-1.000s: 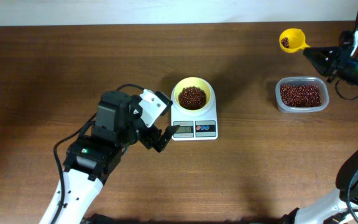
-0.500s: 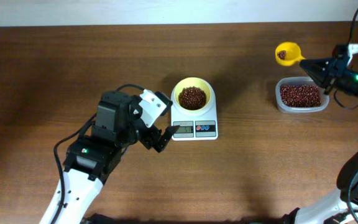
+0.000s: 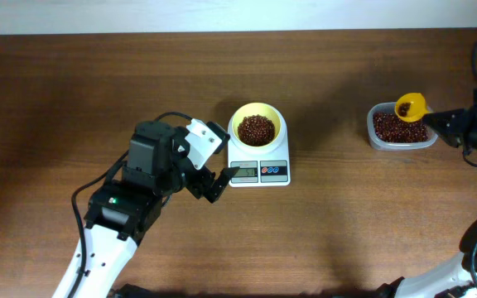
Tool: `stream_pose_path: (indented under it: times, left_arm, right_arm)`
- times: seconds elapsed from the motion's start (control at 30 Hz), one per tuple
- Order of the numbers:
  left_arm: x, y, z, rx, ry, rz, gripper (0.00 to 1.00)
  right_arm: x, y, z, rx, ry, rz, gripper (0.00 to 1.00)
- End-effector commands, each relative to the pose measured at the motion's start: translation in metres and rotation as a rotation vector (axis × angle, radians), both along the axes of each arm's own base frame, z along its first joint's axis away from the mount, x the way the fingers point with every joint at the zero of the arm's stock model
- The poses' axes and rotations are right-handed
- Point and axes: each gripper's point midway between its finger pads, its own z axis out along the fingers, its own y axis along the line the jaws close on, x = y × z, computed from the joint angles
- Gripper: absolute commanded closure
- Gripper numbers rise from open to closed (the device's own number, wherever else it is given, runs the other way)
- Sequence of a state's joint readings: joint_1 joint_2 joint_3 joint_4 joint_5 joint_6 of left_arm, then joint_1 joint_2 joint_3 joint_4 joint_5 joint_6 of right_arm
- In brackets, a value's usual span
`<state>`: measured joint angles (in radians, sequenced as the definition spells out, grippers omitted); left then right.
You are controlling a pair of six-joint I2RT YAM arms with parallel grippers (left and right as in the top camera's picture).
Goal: Scoop item into bowl and weigh 50g on scale
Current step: 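Lower the scoop into the red beans in the tub with the right gripper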
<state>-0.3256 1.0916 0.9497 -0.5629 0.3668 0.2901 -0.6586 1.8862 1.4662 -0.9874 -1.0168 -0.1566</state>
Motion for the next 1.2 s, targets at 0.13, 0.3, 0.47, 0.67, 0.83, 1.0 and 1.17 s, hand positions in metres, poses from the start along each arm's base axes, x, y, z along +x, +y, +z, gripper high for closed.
stream_pose_path:
  times: [0.13,0.3,0.47,0.67,0.83,1.0,1.17]
  left_arm:
    - [0.0,0.001,-0.002,-0.008,0.014,0.01,0.01]
    - [0.0,0.001,-0.002,-0.008,0.014,0.01,0.01]
    - [0.0,0.001,-0.002,-0.008,0.014,0.01,0.01]
    - [0.0,0.001,-0.002,-0.008,0.014,0.01,0.01]
    - [0.0,0.001,-0.002,-0.008,0.014,0.01,0.01]
    - [0.0,0.001,-0.002,-0.008,0.014,0.01,0.01]
    - [0.0,0.001,-0.002,-0.008,0.014,0.01,0.01]
  right_arm:
    - [0.001,-0.035,-0.02,-0.32,0.026,-0.003,0.96]
    - [0.005,-0.039,0.001,-0.478,-0.022,0.002,0.96]
    - [0.006,-0.024,0.012,-0.693,-0.003,0.071,0.96]
    - [0.003,-0.029,0.004,-0.958,0.119,0.104,0.96]
    - [0.008,-0.014,0.003,-1.094,0.157,0.157,0.96]
    - [0.009,-0.006,0.006,-1.274,0.218,0.186,0.96]
    - [0.01,-0.005,0.01,-1.326,0.254,0.124,0.96]
